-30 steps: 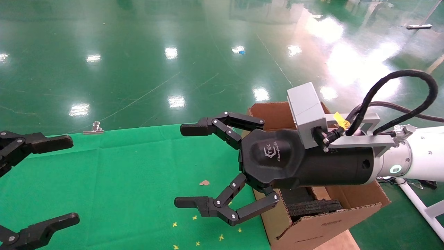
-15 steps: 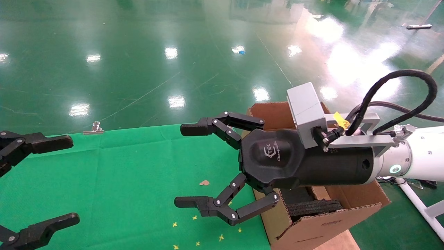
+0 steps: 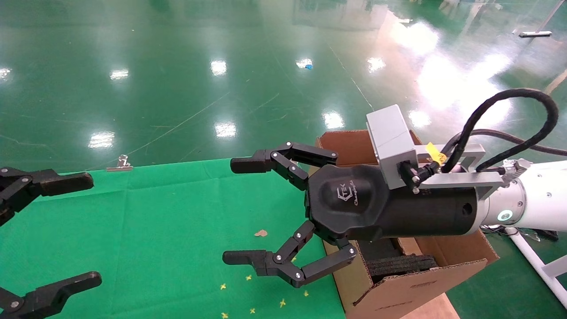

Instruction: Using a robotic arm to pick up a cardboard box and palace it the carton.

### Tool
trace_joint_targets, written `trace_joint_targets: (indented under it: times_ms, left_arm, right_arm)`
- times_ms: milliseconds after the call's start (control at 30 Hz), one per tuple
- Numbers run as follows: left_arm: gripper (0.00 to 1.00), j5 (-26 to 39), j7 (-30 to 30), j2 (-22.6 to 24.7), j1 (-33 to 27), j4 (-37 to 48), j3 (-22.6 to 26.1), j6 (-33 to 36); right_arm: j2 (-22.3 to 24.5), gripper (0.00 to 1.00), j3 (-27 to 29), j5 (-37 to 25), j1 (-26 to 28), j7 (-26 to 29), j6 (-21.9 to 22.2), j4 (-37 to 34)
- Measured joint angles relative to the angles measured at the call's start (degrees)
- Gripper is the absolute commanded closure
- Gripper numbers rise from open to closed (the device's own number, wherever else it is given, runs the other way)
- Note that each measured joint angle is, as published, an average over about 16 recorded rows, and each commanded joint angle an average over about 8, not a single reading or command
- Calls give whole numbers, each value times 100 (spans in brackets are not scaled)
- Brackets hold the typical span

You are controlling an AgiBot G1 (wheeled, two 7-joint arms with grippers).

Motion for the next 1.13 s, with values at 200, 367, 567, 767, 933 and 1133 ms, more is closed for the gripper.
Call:
trace_joint_targets:
  times_ms: [200,367,567,767,933,1133]
  left_arm:
    - [0,0,0,0,0,0,0,0]
    - [0,0,0,0,0,0,0,0]
    - [0,0,0,0,0,0,0,0]
    - [0,0,0,0,0,0,0,0]
    - [0,0,0,0,0,0,0,0]
    - [0,0,0,0,0,0,0,0]
  right_arm:
    - [0,0,0,0,0,0,0,0]
    - [0,0,0,0,0,0,0,0]
    - [0,0,0,0,0,0,0,0]
    - [0,0,0,0,0,0,0,0]
    - [0,0,0,0,0,0,0,0]
    - [0,0,0,0,0,0,0,0]
